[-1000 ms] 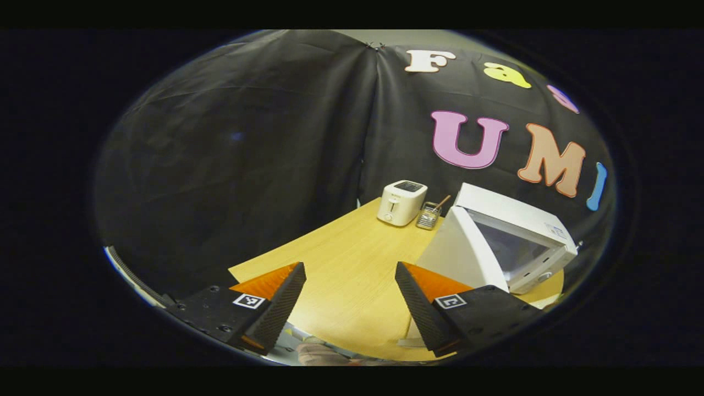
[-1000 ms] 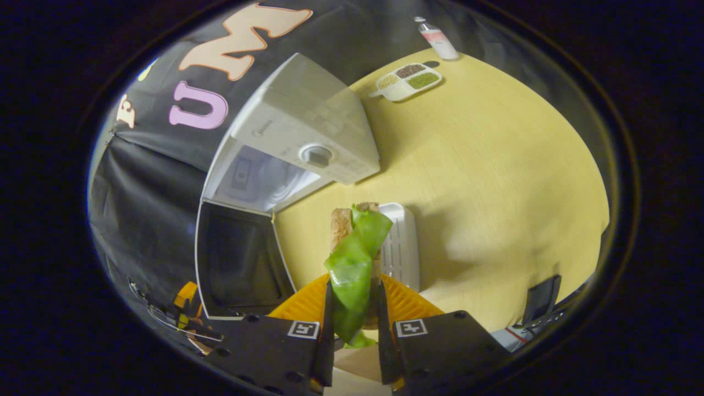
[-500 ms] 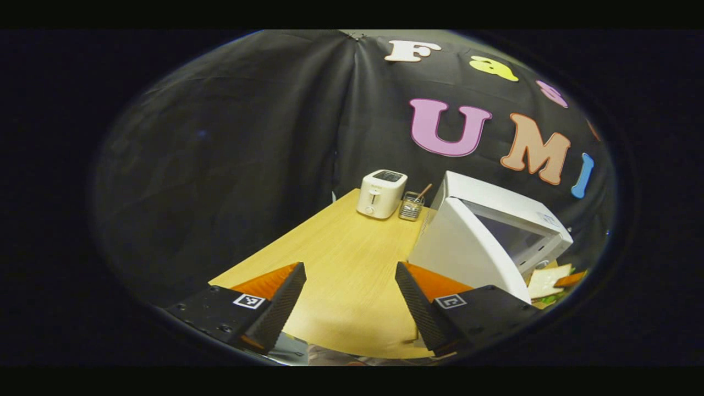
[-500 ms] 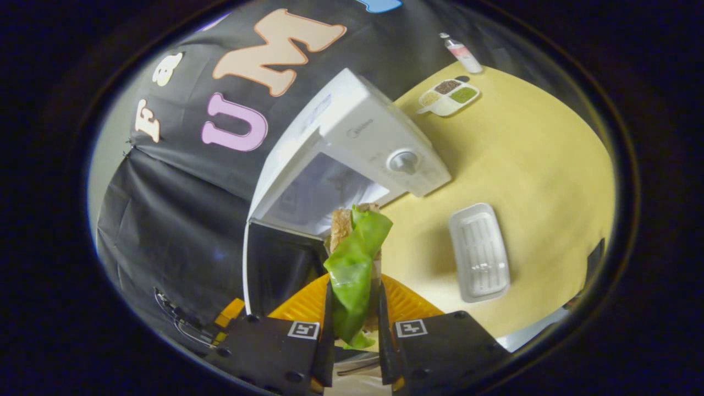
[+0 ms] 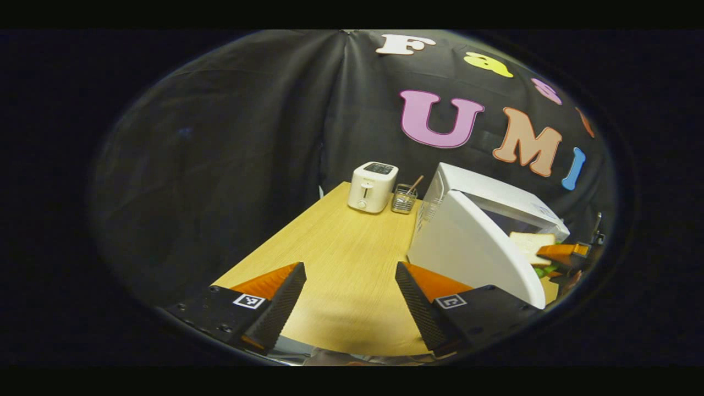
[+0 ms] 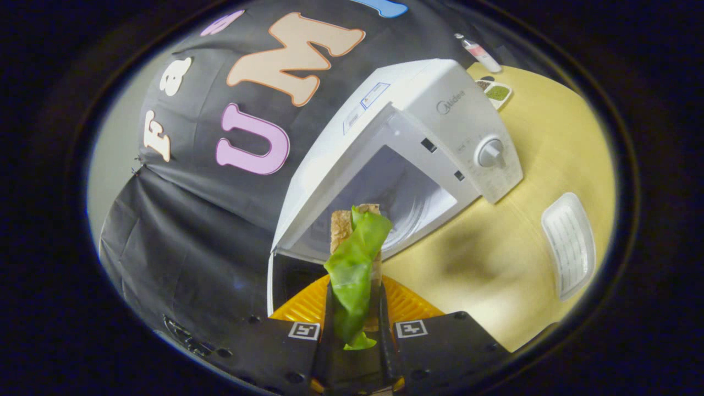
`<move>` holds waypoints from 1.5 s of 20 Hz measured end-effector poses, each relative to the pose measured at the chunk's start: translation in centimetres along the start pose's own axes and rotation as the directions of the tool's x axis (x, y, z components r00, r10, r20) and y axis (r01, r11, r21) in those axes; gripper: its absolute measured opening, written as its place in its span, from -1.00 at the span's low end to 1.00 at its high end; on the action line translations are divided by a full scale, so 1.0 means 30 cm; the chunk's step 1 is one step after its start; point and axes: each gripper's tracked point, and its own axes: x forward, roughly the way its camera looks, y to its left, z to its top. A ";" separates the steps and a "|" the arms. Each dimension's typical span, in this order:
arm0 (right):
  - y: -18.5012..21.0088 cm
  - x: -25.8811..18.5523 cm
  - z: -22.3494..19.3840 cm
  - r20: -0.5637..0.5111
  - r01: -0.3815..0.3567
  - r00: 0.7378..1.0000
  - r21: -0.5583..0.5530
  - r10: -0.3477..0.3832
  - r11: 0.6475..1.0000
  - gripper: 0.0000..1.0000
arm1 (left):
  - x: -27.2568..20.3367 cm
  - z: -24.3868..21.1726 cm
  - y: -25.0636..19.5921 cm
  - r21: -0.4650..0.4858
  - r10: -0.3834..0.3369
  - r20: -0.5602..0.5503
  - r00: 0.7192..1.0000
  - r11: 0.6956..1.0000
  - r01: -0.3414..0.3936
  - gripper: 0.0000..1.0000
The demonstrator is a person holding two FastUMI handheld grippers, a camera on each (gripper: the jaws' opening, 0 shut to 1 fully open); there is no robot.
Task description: Open the microwave oven with the left hand, put the food in, and close the microwave oven.
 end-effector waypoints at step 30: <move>-0.052 0.566 0.103 0.324 0.242 0.928 -0.147 -0.185 0.959 -0.22 | 0.086 -0.068 0.068 -0.022 -0.042 -0.120 0.992 0.999 0.040 0.93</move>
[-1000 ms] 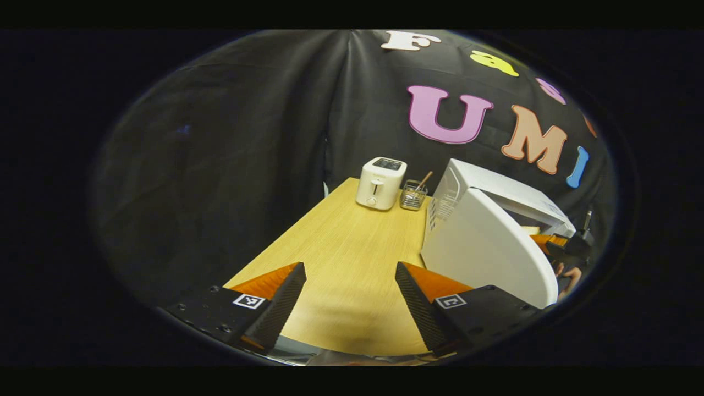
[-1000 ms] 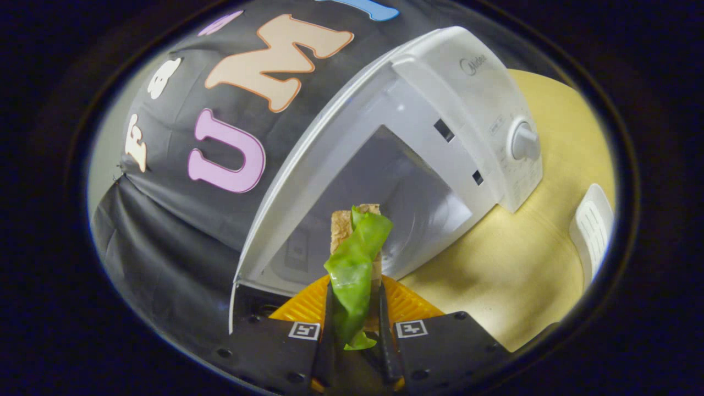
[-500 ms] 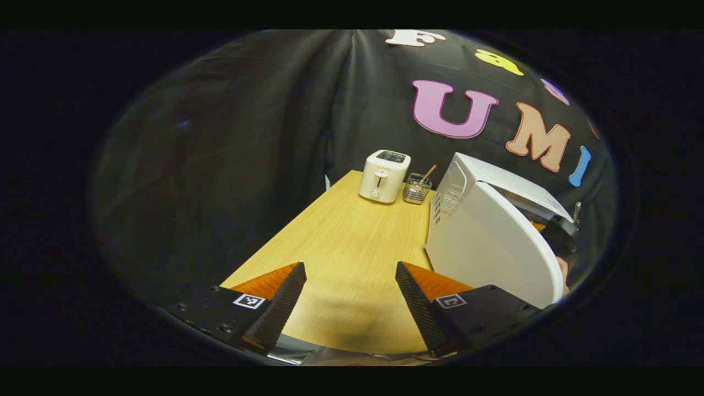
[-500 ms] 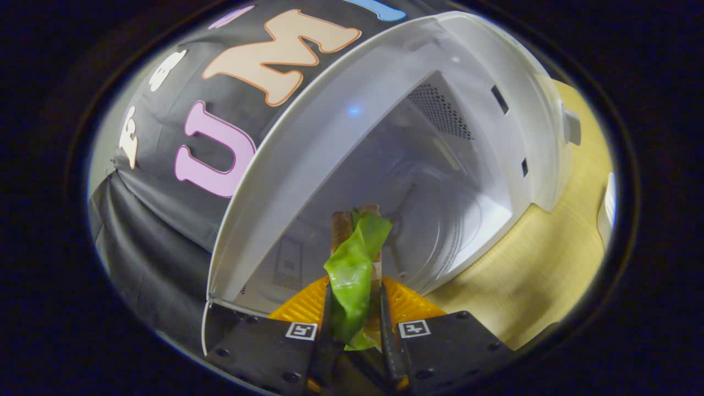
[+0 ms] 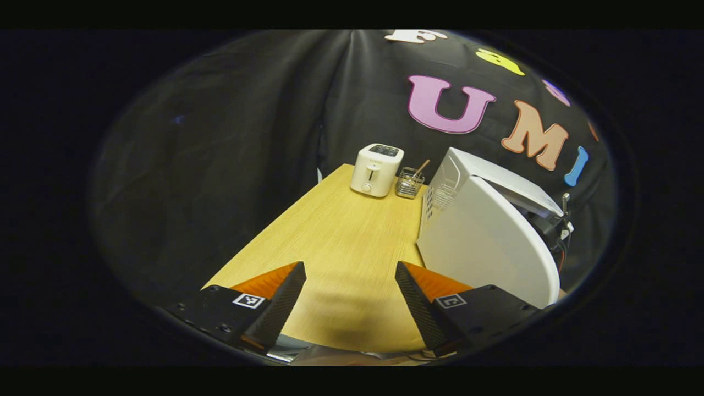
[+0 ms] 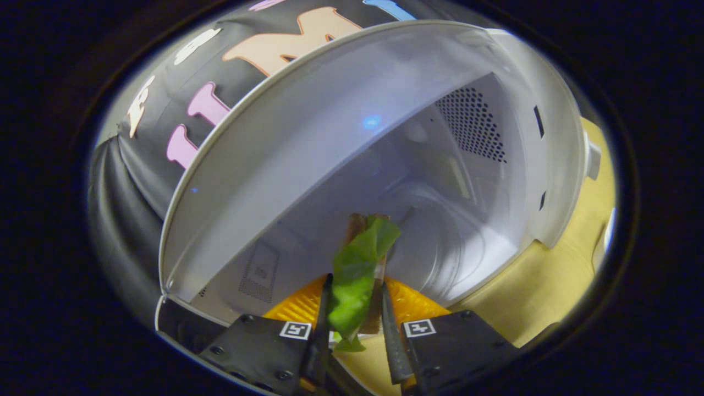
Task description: Open the microwave oven with the left hand, put the food in, and close the microwave oven.
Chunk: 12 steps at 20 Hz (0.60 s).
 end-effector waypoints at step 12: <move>-0.164 -0.068 0.130 0.127 0.180 0.980 -0.236 -0.153 0.955 0.99 | 0.043 -0.026 -0.066 0.001 -0.055 -0.043 0.998 0.998 0.055 0.94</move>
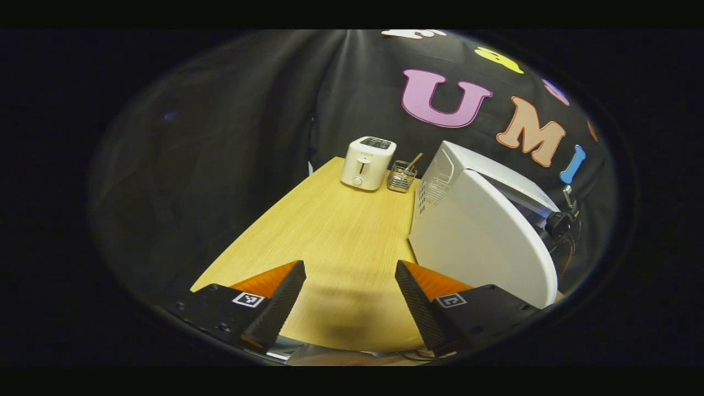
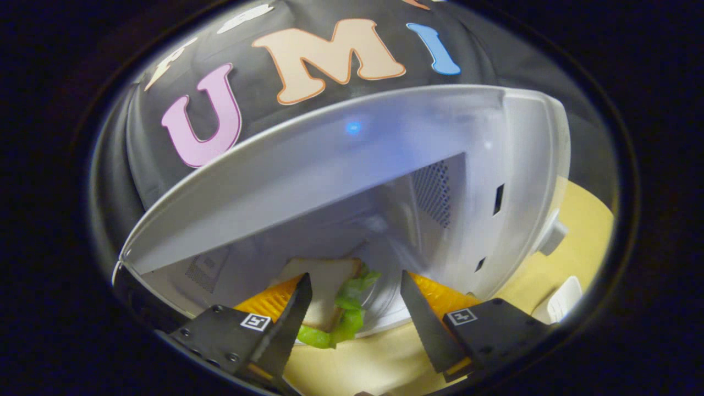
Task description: Open the microwave oven with the left hand, put the food in, and close the microwave oven.
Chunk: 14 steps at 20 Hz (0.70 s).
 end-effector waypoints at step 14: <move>-0.141 -0.316 0.139 0.061 0.049 0.997 -0.095 -0.044 0.994 0.99 | 0.002 -0.031 -0.093 0.122 -0.079 -0.031 0.996 0.989 0.082 0.05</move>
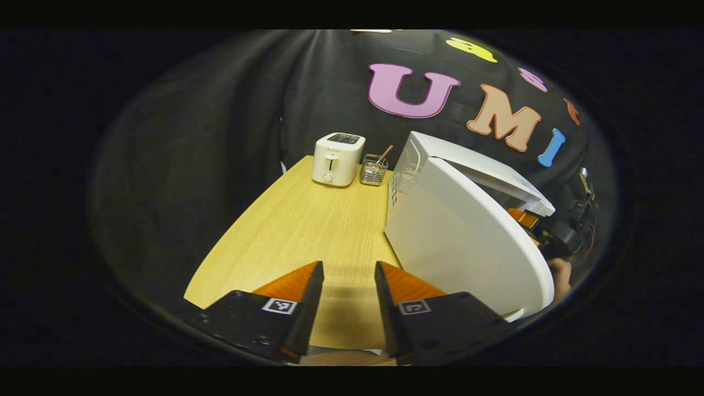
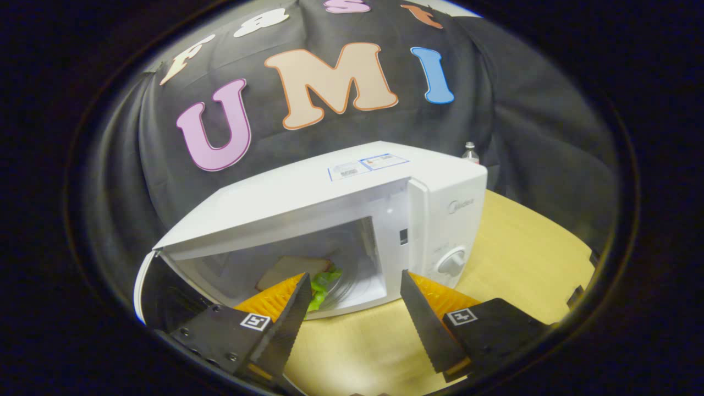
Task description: Open the microwave oven with the left hand, put the food in, and close the microwave oven.
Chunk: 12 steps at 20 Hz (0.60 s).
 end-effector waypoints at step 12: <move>-0.062 -0.338 0.152 0.135 0.057 0.990 -0.135 -0.039 0.989 0.83 | -0.056 -0.028 -0.081 0.160 -0.088 0.007 0.996 0.983 0.086 -0.99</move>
